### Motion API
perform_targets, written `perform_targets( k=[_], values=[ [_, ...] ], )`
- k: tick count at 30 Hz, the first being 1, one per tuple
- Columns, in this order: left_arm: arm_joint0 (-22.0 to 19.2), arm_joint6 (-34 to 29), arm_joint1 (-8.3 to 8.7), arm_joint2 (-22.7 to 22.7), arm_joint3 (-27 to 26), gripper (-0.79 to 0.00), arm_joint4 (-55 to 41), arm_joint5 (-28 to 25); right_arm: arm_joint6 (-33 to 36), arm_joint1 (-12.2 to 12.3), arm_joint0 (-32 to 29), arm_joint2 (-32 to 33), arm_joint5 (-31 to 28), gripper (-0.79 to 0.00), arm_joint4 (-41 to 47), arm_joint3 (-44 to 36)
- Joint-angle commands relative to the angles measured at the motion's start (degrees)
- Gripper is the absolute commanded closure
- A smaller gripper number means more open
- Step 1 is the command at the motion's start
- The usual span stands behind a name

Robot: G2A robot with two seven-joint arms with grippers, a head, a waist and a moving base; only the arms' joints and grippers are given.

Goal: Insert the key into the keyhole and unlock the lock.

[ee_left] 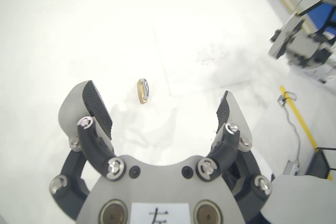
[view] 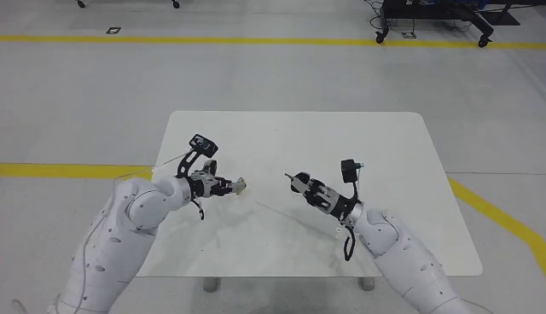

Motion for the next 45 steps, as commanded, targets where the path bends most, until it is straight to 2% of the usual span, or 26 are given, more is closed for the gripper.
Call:
perform_targets(
  k=[1,5,6,7,8,10,12,13,20,27,29,30,45],
  values=[
    [0.1,-0.9,-0.03,1.6,-0.1,-0.785,3.0,-0.4,-0.6,0.0,-0.4,0.2,0.0,0.0,-0.3,-0.4],
    [-1.0,-0.7,-0.32,4.1,0.7,-0.785,9.0,2.8,-0.6,0.0,-0.4,0.2,0.0,0.0,-0.3,-0.4],
    [-1.2,-0.7,-0.44,4.9,1.0,-0.763,9.9,2.6,-0.6,0.0,-0.4,0.2,0.0,0.0,-0.3,-0.4],
    [-1.6,-0.7,-0.54,5.7,1.5,-0.622,10.5,2.3,-0.6,0.0,-0.4,0.2,0.0,0.0,-0.3,-0.4],
    [-2.0,-0.8,-0.64,6.3,2.0,-0.57,10.9,2.0,-0.6,0.0,-0.4,0.2,0.0,0.0,-0.3,-0.4],
    [-3.0,-0.7,-0.86,7.2,3.4,-0.533,11.1,1.5,-0.6,0.0,-0.4,0.2,0.0,0.0,-0.3,-0.4],
    [-4.0,-0.3,-1.1,7.9,4.7,-0.459,10.9,1.4,-0.6,0.0,-0.4,0.2,0.0,0.0,-0.3,-0.4],
    [-4.4,-0.2,-1.22,8.3,5.2,-0.385,10.8,1.3,-0.6,0.0,-0.4,0.2,0.0,0.0,-0.3,-0.4],
    [-7.3,0.7,-1.97,10.5,8.8,-0.299,10.2,0.3,-0.6,0.0,-0.4,0.2,0.0,0.0,-0.3,-0.4],
    [-10.6,0.3,-3.11,14.0,12.7,-0.249,11.4,1.3,-0.6,0.0,-0.4,0.2,0.0,0.0,-0.3,-0.4],
    [-11.1,0.5,-3.34,14.6,13.4,-0.117,11.5,1.5,-0.6,0.0,-0.4,0.2,0.0,0.0,-0.3,-0.4],
    [-11.4,0.7,-3.43,14.8,13.7,0.0,11.6,1.7,-0.6,0.0,-0.4,0.2,0.0,0.0,-0.3,-0.4],
    [-13.3,5.7,-4.73,16.8,18.5,0.0,13.7,3.9,-0.6,0.0,-0.4,0.2,0.0,0.0,-0.3,-0.4]
  ],
)
